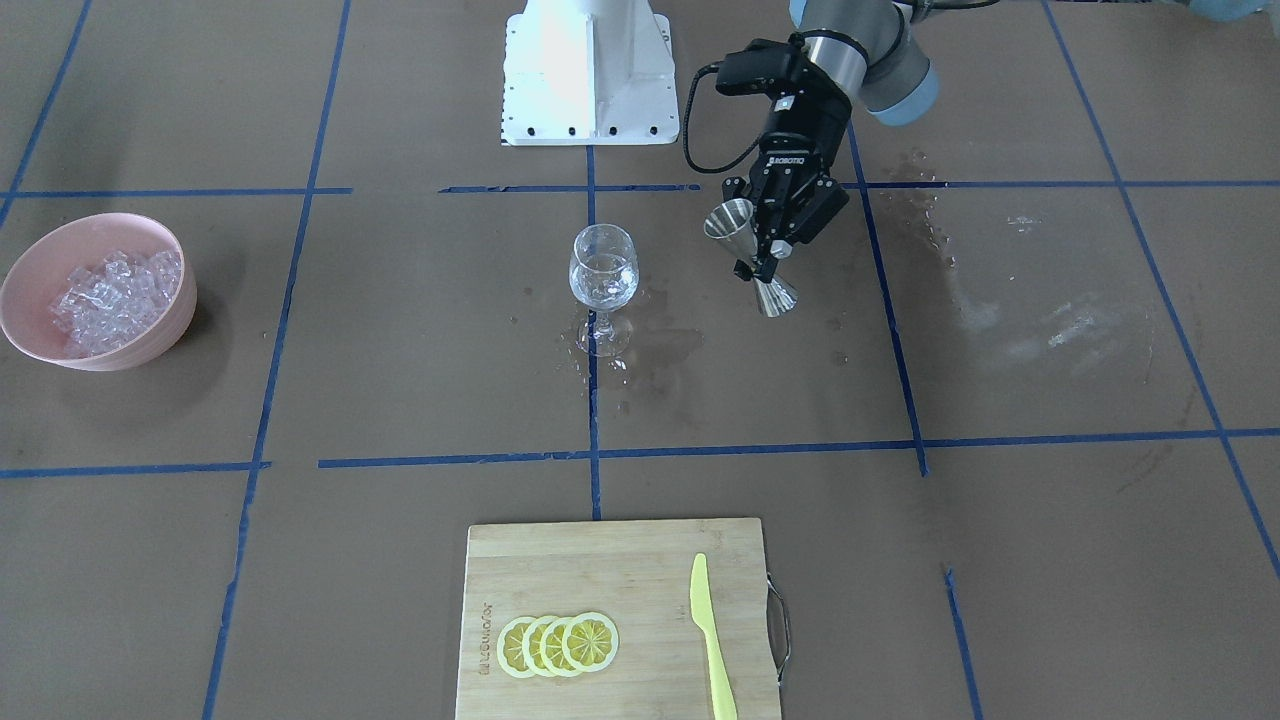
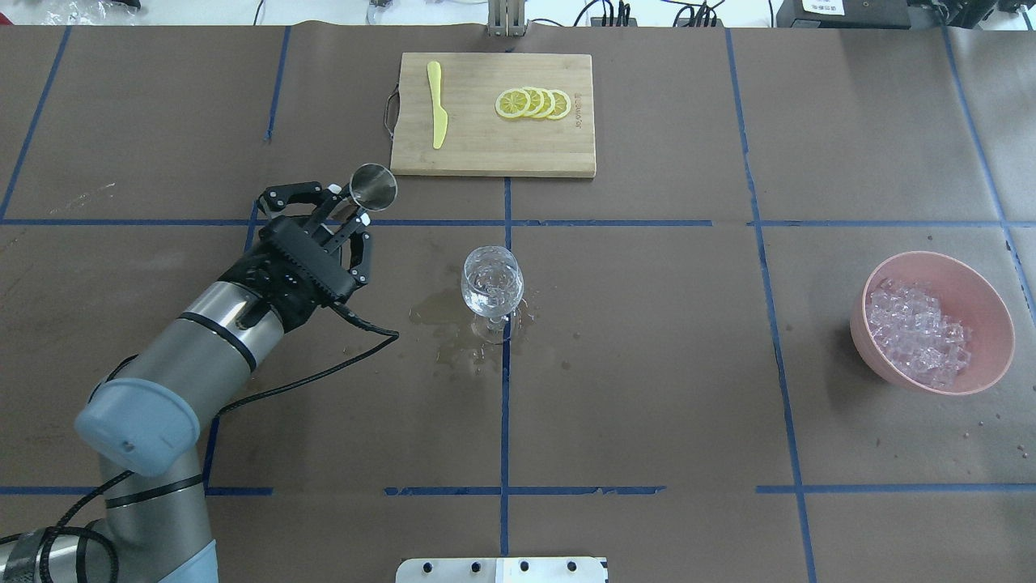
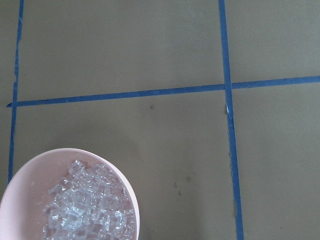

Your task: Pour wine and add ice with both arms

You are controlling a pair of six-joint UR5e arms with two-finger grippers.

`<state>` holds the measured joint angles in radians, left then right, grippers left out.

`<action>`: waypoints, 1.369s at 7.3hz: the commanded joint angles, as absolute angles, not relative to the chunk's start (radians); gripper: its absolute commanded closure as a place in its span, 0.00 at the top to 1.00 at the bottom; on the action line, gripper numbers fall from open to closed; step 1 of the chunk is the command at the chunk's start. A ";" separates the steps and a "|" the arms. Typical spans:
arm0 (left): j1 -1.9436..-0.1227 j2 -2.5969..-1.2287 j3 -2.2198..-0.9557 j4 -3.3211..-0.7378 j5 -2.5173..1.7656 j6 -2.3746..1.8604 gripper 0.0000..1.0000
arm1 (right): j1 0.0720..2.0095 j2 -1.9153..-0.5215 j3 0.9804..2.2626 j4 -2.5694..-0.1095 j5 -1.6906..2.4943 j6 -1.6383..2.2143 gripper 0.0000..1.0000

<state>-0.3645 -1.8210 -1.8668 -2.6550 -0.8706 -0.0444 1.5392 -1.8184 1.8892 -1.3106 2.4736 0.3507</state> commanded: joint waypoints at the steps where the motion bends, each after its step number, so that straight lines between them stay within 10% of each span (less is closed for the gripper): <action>1: -0.373 -1.656 -1.849 -2.860 -0.874 -0.218 0.00 | 1.511 -1.816 1.925 -1.310 2.470 0.423 1.00; 10: -0.214 -1.410 -1.508 -3.261 -0.832 -0.825 0.00 | 1.500 -1.816 1.937 -1.310 2.445 0.439 1.00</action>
